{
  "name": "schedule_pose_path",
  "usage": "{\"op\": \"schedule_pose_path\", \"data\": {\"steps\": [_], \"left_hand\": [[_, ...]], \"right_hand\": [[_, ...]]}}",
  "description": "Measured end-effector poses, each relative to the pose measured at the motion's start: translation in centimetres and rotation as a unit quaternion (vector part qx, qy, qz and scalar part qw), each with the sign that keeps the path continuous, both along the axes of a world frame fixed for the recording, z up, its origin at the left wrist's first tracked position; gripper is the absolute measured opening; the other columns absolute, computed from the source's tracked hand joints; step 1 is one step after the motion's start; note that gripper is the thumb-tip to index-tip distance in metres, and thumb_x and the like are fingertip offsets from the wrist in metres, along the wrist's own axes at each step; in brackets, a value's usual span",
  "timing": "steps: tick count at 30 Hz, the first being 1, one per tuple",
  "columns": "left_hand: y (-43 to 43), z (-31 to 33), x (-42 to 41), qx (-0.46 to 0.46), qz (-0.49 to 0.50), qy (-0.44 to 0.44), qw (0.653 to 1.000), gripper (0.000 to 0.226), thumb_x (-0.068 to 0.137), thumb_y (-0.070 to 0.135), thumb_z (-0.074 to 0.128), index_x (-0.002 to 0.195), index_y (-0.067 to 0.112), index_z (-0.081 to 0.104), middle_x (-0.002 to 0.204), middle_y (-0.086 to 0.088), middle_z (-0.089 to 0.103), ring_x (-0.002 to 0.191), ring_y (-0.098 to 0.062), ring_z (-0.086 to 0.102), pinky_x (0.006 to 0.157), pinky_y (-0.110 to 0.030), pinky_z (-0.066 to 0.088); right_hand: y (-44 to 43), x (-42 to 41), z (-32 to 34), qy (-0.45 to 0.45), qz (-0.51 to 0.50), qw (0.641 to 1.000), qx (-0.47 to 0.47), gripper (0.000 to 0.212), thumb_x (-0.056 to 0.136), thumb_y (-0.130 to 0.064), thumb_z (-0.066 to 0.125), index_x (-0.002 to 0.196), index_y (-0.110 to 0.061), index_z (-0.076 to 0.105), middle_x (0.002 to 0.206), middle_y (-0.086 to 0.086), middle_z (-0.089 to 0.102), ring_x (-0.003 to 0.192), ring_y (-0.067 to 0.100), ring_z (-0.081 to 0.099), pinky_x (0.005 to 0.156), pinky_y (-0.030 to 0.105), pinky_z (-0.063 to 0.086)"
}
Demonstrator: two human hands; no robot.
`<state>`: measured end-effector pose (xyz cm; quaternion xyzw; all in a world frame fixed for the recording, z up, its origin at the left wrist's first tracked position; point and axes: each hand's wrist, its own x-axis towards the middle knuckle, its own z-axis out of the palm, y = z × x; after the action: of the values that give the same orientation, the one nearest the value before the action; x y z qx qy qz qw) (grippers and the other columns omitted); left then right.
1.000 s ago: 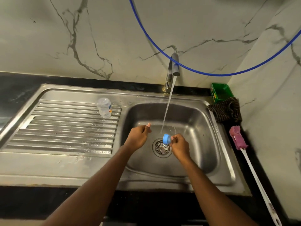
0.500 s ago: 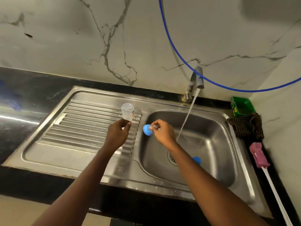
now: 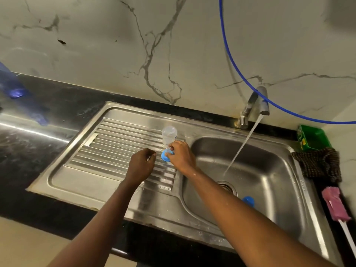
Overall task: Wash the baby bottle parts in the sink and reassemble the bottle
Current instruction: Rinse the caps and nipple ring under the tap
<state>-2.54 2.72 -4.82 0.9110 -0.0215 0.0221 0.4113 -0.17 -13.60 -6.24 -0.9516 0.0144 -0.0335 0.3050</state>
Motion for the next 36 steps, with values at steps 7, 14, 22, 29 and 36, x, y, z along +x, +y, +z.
{"op": "schedule_pose_path", "data": {"steps": [7,14,22,29,36], "left_hand": [[-5.0,-0.6,-1.5,0.000,-0.075,-0.013,0.997,0.012,0.090,0.015,0.063,0.094,0.010,0.073,0.091,-0.006,0.074,0.087,-0.022,0.066,0.073,-0.024,0.043],[-13.5,-2.5,-3.0,-0.011,-0.188,0.041,0.981,0.010,0.088,0.016,0.061,0.093,0.016,0.070,0.092,0.000,0.071,0.086,-0.017,0.066,0.079,-0.029,0.051],[-22.3,-7.4,-2.4,0.007,-0.269,0.125,0.955,0.016,0.092,0.016,0.057,0.103,0.015,0.069,0.104,0.002,0.071,0.096,-0.011,0.063,0.087,-0.024,0.049],[-26.0,-12.1,-0.1,0.011,-0.240,0.210,0.948,0.021,0.096,0.027,0.054,0.107,0.014,0.066,0.107,-0.005,0.069,0.096,-0.016,0.062,0.087,-0.030,0.049],[-29.6,-13.2,2.7,-0.202,-0.165,0.266,0.928,0.033,0.102,0.035,0.044,0.106,0.008,0.061,0.084,-0.009,0.061,0.054,-0.008,0.055,0.046,-0.017,0.044]], "right_hand": [[-7.1,-4.7,-2.7,-0.031,-0.145,0.982,0.115,0.014,0.077,-0.018,0.071,0.090,-0.019,0.069,0.090,0.000,0.067,0.085,0.019,0.063,0.076,0.031,0.052],[-17.3,-11.5,-8.1,0.110,-0.254,0.960,0.037,0.015,0.078,-0.008,0.066,0.090,-0.016,0.068,0.100,0.006,0.067,0.093,0.024,0.063,0.075,0.026,0.044],[-25.1,-15.0,-12.7,0.302,-0.219,0.915,-0.152,0.041,0.078,-0.038,0.067,0.113,-0.022,0.054,0.120,0.008,0.050,0.111,0.031,0.052,0.088,0.035,0.047],[-26.0,-11.1,-13.7,0.199,-0.262,0.942,0.057,0.037,0.077,-0.035,0.075,0.106,-0.019,0.060,0.103,0.002,0.064,0.090,0.022,0.062,0.070,0.026,0.044],[-24.8,-4.0,-14.6,0.108,-0.296,0.914,0.255,0.047,0.086,-0.067,0.042,0.091,-0.024,0.059,0.075,0.002,0.062,0.067,0.018,0.057,0.064,0.033,0.048]]}}
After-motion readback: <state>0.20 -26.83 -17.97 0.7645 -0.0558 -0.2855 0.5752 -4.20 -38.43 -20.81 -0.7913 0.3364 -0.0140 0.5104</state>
